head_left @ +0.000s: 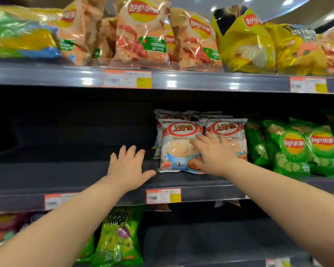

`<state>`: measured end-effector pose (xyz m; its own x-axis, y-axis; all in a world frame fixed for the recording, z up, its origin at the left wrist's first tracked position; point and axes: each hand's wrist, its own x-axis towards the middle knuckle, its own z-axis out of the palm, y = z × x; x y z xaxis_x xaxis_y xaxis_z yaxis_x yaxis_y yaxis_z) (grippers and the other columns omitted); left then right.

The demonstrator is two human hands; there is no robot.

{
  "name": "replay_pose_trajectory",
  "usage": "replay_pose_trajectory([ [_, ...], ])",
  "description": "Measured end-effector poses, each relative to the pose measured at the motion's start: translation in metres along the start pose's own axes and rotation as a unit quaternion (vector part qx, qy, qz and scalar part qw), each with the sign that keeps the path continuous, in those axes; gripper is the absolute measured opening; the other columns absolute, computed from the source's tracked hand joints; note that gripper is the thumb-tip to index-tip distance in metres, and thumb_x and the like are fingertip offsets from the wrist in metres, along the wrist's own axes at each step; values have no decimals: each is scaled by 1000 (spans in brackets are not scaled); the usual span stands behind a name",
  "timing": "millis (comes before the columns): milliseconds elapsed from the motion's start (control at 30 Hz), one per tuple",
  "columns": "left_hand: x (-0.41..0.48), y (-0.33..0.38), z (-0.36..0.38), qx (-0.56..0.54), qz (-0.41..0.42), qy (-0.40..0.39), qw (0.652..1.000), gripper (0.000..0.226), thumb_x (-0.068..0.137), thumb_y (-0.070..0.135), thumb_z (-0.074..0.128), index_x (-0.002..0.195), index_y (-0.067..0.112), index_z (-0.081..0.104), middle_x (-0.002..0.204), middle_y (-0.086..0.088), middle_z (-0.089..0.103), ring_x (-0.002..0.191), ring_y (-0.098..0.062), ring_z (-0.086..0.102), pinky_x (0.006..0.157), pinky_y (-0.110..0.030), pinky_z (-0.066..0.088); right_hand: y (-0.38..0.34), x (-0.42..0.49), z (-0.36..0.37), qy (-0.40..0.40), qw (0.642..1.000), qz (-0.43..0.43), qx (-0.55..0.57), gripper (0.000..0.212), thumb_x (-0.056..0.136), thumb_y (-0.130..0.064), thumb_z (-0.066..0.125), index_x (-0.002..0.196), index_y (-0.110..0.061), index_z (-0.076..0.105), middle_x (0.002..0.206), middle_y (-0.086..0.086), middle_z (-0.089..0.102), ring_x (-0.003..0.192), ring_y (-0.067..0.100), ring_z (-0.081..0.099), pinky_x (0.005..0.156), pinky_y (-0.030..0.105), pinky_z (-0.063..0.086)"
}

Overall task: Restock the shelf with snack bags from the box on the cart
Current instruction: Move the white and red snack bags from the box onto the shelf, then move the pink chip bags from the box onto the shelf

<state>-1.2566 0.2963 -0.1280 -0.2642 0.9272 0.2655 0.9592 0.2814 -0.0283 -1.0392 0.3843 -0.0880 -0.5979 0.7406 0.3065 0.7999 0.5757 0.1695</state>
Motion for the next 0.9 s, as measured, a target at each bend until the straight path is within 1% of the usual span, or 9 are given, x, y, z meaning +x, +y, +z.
replay_pose_trajectory([
  [133, -41, -19, -1, 31, -23, -16, 999, 82, 88, 69, 32, 153, 23, 9, 162, -5, 4, 148, -33, -2, 117, -54, 10, -37, -2, -1, -10, 998, -66, -18, 62, 92, -51, 42, 146, -24, 26, 157, 1, 19, 146, 27, 13, 114, 55, 12],
  [233, -73, -34, -5, 49, -70, -42, 996, 84, 88, 70, 30, 153, 23, 5, 162, -6, 1, 148, -33, -6, 118, -54, 8, -65, -9, -3, -20, 994, -109, -11, 67, 91, -54, 43, 147, -24, 23, 156, 0, 22, 145, 28, 14, 113, 55, 13],
  [300, -97, -43, -5, 52, -103, -46, 992, 84, 88, 70, 31, 153, 23, 5, 162, -6, 3, 148, -34, -4, 117, -54, 9, -81, -19, -4, -33, 990, -141, 0, 68, 91, -53, 43, 148, -24, 20, 156, 0, 20, 145, 28, 14, 114, 55, 12],
  [400, -142, -49, 0, 64, -151, -51, 985, 85, 87, 69, 35, 152, 20, 10, 161, -9, 10, 147, -35, 3, 115, -54, 14, -100, -39, 1, -36, 981, -188, 27, 68, 90, -52, 46, 147, -26, 23, 156, -2, 23, 145, 25, 17, 114, 52, 14],
  [600, -246, -50, 8, 69, -233, -121, 963, 86, 87, 66, 39, 152, 19, 10, 161, -8, 8, 148, -34, 4, 115, -55, 11, -142, -84, 19, -75, 960, -261, 70, 68, 89, -55, 47, 146, -28, 23, 154, -5, 27, 145, 23, 20, 113, 50, 19],
  [733, -322, -62, 9, 77, -285, -168, 941, 87, 87, 68, 39, 153, 20, 8, 161, -6, 9, 148, -34, 3, 116, -56, 12, -190, -124, 31, -116, 940, -306, 96, 70, 89, -54, 47, 148, -28, 20, 156, -5, 23, 146, 25, 18, 114, 53, 16],
  [900, -396, -89, -1, 58, -365, -180, 912, 85, 87, 67, 38, 153, 21, 8, 161, -8, 10, 148, -36, 4, 115, -56, 11, -251, -156, 15, -107, 914, -378, 103, 70, 90, -55, 46, 149, -28, 19, 157, -6, 22, 146, 23, 16, 115, 53, 14],
])
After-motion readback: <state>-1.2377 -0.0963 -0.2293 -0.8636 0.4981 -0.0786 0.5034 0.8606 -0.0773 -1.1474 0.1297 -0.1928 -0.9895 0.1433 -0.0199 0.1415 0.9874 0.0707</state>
